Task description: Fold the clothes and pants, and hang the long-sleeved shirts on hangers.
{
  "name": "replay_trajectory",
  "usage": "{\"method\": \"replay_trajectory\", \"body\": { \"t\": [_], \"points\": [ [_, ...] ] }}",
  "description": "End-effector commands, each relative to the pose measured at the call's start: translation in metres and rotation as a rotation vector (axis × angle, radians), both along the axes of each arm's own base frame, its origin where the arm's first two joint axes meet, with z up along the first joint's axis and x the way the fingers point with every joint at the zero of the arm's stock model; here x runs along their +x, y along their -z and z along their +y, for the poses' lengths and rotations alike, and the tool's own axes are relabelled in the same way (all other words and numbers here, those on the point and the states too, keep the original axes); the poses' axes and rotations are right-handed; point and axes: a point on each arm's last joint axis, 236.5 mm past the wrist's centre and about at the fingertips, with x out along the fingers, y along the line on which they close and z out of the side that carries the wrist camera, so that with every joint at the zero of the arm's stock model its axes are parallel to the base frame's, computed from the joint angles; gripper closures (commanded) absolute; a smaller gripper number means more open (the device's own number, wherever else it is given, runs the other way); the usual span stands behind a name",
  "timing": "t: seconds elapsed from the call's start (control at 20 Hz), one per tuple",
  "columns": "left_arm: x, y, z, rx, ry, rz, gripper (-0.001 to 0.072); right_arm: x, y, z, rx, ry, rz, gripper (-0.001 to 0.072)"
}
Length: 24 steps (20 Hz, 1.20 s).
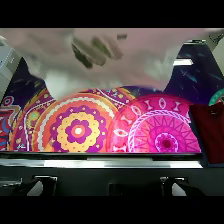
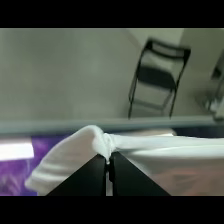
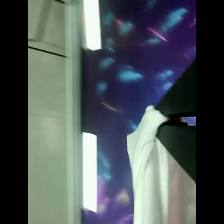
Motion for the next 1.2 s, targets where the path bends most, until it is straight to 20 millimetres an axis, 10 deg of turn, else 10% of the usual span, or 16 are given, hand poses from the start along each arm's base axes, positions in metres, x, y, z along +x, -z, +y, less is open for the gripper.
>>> {"method": "replay_trajectory", "body": {
  "t": [0.0, 0.25, 0.4, 0.5, 0.7, 0.95, 1.15],
  "points": [
    [-0.12, -0.105, -0.022, 0.063, -0.04, -0.359, 0.0688, -0.112, -0.11, 0.015, -0.091, 0.067, -0.325, 0.0677],
    [-0.173, -0.125, -0.034, 0.064, -0.046, -0.466, 0.0688, -0.176, -0.14, 0.022, -0.109, 0.115, -0.445, 0.0677],
    [-0.163, -0.117, -0.027, 0.026, -0.058, -0.413, 0.0688, -0.172, -0.132, 0.015, -0.06, 0.14, -0.411, 0.0676],
    [-0.126, -0.08, -0.021, 0.018, -0.053, -0.228, 0.0688, -0.145, -0.08, 0.011, -0.038, 0.126, -0.19, 0.0677],
    [-0.021, 0.097, -0.017, 0.009, 0.078, 0.463, 0.0688, -0.066, 0.129, -0.003, 0.088, 0.06, 0.616, 0.0679],
    [0.061, 0.358, -0.021, -0.156, 0.127, 1.028, 0.0687, 0.012, 0.361, 0.01, 0.222, 0.001, 1.094, 0.0679],
    [0.1, 0.492, -0.024, -0.216, 0.028, 1.148, 0.0687, 0.066, 0.471, 0.035, 0.268, 0.035, 1.157, 0.0677]
  ]
}}
